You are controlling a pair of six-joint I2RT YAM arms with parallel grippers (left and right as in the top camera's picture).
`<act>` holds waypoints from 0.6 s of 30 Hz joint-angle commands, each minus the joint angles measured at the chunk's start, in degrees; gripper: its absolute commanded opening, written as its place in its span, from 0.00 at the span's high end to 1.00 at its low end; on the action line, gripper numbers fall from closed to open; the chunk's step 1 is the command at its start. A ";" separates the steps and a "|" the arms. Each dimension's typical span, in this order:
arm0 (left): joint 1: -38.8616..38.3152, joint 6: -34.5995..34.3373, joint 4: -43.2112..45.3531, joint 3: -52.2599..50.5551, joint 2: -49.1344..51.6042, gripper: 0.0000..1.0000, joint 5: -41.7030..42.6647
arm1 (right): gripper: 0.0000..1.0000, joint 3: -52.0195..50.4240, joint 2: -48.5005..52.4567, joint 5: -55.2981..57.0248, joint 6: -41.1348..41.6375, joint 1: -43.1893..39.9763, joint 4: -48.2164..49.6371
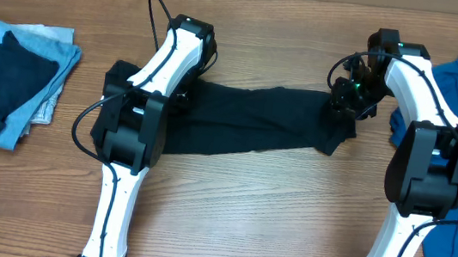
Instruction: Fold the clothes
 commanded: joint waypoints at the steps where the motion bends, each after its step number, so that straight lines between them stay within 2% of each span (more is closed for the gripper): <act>1: 0.20 0.11 0.48 -0.26 0.33 0.94 -0.50 | 0.57 1.07 0.48 -4.48 0.52 0.13 -0.46; 3: 0.20 0.11 0.59 -0.26 0.33 0.94 -0.50 | 0.57 1.07 0.48 -4.44 0.48 0.13 -0.37; 4: 0.20 0.11 0.59 -0.26 0.33 0.94 -0.50 | 0.59 1.07 0.50 -3.82 0.50 0.13 0.13; 6: 0.20 0.13 0.57 -0.26 0.33 0.94 -0.50 | 0.71 0.79 0.66 -2.49 0.52 0.13 1.22; 9: 0.20 0.11 0.61 -0.26 0.33 0.94 -0.50 | 0.73 -1.70 0.72 -1.86 0.50 0.13 3.85; 11: 0.20 0.13 0.57 -0.26 0.33 0.94 -0.50 | 0.96 -2.47 0.74 -0.37 0.50 0.11 4.28; 14: 0.26 0.13 0.59 -0.26 0.33 0.95 -0.52 | 0.96 -1.09 0.46 6.88 0.50 -1.07 2.89; 18: 0.22 0.11 1.05 -0.26 0.33 0.96 -0.50 | 0.96 2.82 0.46 8.37 0.44 -4.00 3.45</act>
